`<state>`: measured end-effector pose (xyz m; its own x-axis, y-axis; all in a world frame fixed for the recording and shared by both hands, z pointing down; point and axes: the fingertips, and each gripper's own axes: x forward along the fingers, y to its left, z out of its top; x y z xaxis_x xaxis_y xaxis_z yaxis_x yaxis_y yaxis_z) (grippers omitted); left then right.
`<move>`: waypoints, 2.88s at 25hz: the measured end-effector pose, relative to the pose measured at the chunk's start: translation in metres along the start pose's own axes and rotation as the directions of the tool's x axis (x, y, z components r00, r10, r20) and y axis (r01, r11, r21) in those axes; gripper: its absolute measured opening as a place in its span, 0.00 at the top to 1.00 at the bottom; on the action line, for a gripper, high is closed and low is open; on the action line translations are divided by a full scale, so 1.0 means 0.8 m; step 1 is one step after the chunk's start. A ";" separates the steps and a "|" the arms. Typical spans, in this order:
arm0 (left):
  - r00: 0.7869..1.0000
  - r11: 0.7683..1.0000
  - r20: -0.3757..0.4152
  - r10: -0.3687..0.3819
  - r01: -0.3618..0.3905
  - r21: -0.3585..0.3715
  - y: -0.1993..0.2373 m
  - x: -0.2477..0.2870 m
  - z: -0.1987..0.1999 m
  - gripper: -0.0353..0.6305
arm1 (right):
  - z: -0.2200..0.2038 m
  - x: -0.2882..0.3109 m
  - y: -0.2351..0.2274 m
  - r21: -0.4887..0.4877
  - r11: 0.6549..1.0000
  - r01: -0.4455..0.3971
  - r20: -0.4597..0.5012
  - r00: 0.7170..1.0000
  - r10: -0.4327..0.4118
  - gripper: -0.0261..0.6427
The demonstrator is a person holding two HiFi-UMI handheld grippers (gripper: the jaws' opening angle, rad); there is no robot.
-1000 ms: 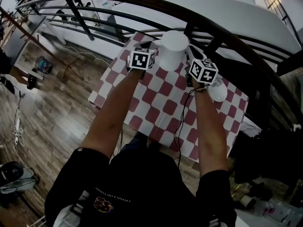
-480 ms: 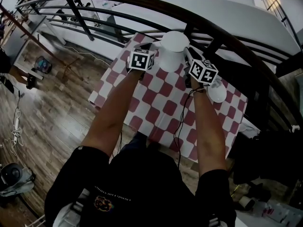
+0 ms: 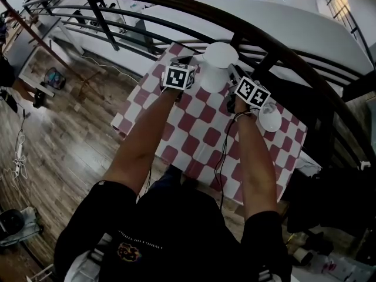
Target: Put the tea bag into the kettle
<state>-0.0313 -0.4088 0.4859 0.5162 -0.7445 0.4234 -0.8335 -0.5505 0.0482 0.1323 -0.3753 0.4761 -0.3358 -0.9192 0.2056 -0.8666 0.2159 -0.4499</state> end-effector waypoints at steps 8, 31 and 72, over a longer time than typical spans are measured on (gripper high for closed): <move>1.000 1.000 0.000 -0.005 0.005 -0.010 -0.002 0.003 0.001 0.95 | 0.025 -0.001 0.011 0.071 0.996 -0.051 0.082 0.996 0.045 0.80; 0.999 0.998 0.008 0.040 -0.041 0.040 -0.013 -0.004 0.003 0.95 | 0.031 -0.008 0.099 -0.447 0.893 -0.046 0.092 0.991 0.097 0.82; 0.958 0.905 -0.041 -0.284 0.282 0.319 -0.223 0.016 -0.026 0.95 | -0.027 -0.203 -0.128 -0.389 0.863 0.323 0.026 0.940 -0.341 0.83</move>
<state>0.1201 -0.3120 0.5013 0.7234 -0.5412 0.4288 -0.5455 -0.8287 -0.1256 0.2672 -0.2408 0.5076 -0.0108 -0.9459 0.3243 -0.9997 0.0172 0.0167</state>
